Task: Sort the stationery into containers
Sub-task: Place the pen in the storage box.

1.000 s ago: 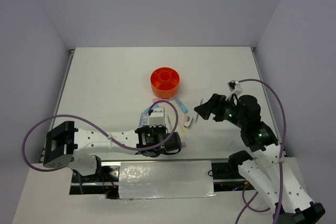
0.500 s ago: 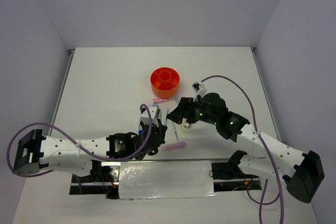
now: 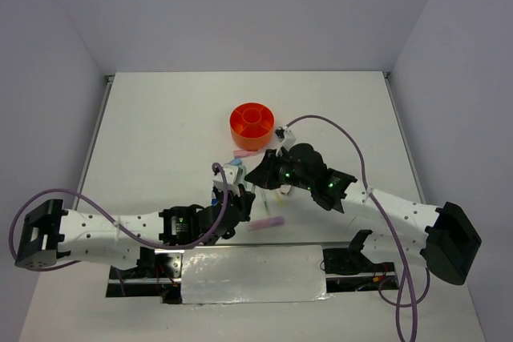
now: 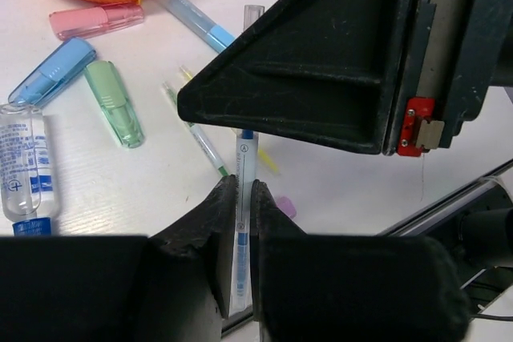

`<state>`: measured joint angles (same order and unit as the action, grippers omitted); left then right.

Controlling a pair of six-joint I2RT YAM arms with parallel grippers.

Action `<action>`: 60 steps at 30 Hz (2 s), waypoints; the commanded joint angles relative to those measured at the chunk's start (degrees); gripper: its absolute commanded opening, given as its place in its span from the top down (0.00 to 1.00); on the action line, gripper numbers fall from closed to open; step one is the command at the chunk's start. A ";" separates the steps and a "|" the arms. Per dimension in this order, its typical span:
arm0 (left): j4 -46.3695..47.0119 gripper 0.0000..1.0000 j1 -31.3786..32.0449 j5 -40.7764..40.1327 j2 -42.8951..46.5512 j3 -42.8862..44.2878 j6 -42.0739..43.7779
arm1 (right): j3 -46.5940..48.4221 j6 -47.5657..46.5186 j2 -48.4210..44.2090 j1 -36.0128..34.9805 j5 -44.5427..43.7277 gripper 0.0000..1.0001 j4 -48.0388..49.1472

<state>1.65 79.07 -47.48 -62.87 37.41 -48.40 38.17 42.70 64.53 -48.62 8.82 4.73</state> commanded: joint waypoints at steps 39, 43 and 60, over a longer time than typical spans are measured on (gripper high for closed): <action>-43.67 0.01 -5.77 1.08 11.81 9.88 -6.70 | 31.44 -33.38 36.98 15.31 -20.51 1.00 36.57; -41.56 0.01 -6.38 2.04 11.37 8.82 -6.71 | 28.37 -33.56 36.98 14.44 -20.42 0.93 37.63; -35.91 0.01 -10.68 7.49 -6.10 19.53 -1.34 | 25.10 -28.48 17.95 13.90 -30.68 0.27 21.51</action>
<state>-38.04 69.65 -42.39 -64.45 51.90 -52.38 61.32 10.37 94.24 -34.74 -14.46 32.84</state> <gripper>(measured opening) 0.993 0.712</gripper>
